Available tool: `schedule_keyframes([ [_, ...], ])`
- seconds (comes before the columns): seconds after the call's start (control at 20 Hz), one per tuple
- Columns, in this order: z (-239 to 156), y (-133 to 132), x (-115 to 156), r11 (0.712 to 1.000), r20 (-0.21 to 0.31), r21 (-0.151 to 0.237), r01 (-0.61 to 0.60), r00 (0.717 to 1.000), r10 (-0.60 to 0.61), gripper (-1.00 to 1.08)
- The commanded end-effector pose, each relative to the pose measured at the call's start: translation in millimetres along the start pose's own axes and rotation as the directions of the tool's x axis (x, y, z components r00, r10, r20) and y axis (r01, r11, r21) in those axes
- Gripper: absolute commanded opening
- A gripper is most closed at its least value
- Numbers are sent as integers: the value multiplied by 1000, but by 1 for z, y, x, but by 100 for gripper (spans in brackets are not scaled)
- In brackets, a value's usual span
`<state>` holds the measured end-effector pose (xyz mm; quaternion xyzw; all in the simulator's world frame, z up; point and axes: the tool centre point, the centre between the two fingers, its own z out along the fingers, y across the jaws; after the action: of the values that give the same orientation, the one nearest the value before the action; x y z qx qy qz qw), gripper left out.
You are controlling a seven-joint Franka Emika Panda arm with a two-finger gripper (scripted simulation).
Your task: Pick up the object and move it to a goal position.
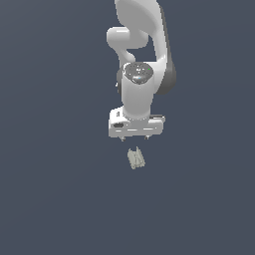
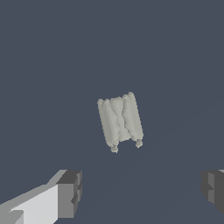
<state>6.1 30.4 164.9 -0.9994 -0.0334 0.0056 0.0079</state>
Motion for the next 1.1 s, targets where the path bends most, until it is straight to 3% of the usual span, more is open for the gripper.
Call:
schedule_keyframes([
  [0.0,12,-1,6,999,-1,-4,36,999,-36,100],
  [0.5,64,-5,27,981,-6,-17,194,981,-194,100],
  [1.05,79,-6,30,976,-6,-18,217,976,-217,100],
])
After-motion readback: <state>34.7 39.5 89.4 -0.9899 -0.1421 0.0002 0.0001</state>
